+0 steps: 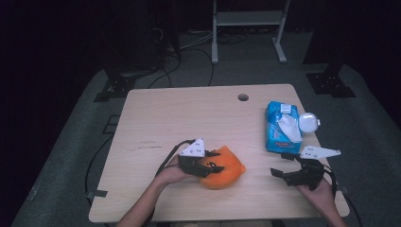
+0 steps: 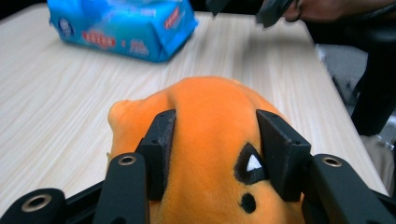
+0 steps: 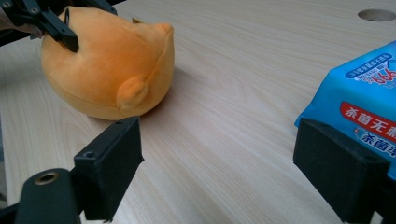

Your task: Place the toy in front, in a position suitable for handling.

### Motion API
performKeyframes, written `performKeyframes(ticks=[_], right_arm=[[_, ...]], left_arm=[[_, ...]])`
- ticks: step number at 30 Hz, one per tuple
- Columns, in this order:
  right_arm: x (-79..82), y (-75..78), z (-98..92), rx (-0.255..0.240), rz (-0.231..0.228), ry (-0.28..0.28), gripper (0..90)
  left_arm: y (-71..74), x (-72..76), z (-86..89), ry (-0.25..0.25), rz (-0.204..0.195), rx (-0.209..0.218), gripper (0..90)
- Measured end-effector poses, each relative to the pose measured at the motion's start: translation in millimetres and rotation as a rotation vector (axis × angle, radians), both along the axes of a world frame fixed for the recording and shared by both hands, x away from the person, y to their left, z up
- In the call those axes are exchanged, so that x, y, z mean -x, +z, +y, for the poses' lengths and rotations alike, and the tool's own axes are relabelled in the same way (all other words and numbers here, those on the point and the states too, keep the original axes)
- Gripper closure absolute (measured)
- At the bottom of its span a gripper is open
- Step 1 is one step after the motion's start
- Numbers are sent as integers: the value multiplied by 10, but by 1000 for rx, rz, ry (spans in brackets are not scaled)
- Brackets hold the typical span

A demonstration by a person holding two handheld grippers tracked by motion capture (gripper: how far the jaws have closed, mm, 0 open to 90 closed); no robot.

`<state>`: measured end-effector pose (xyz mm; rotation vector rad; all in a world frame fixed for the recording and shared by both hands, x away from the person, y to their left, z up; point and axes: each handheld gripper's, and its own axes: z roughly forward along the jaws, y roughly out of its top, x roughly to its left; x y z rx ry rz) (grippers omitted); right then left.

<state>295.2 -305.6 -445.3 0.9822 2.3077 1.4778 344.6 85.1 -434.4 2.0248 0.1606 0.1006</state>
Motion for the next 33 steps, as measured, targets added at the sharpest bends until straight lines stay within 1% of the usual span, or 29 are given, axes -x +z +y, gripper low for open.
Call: performKeyframes(ticks=[3,8,10,12,13,16,18,19,20,23,27,29,30,32,33], right_arm=[[-4,-6,3,-1,3,1,144],[-1,-6,26,7,1,6,144],[2,-6,31,8,2,6,144],[2,-8,33,9,4,7,144],[0,-10,33,7,4,7,144],[-2,-11,31,7,4,9,144],[1,-10,33,6,4,9,144],[3,-9,34,8,4,9,144],[4,-9,36,9,1,11,144],[11,-5,46,9,-1,14,144],[21,24,58,-1,-12,21,144],[32,62,63,-17,-26,27,144],[35,81,67,-19,-31,29,144],[35,151,69,-20,-61,33,144],[31,178,66,-23,-66,32,144]], left_arm=[[-7,3,33,6,-1,6,494],[9,14,26,2,-5,-3,451],[19,11,21,8,3,-1,413],[36,9,26,11,2,-6,372],[49,8,26,22,11,-3,349],[89,5,40,37,10,1,279],[133,-3,64,55,31,22,229],[153,-1,81,63,39,37,218],[167,3,94,70,39,44,203],[222,40,177,102,33,63,184],[240,83,274,131,26,80,177],[230,105,323,149,32,89,169],[222,112,345,156,34,89,169],[198,126,369,172,42,87,160],[184,131,377,182,48,82,153]])
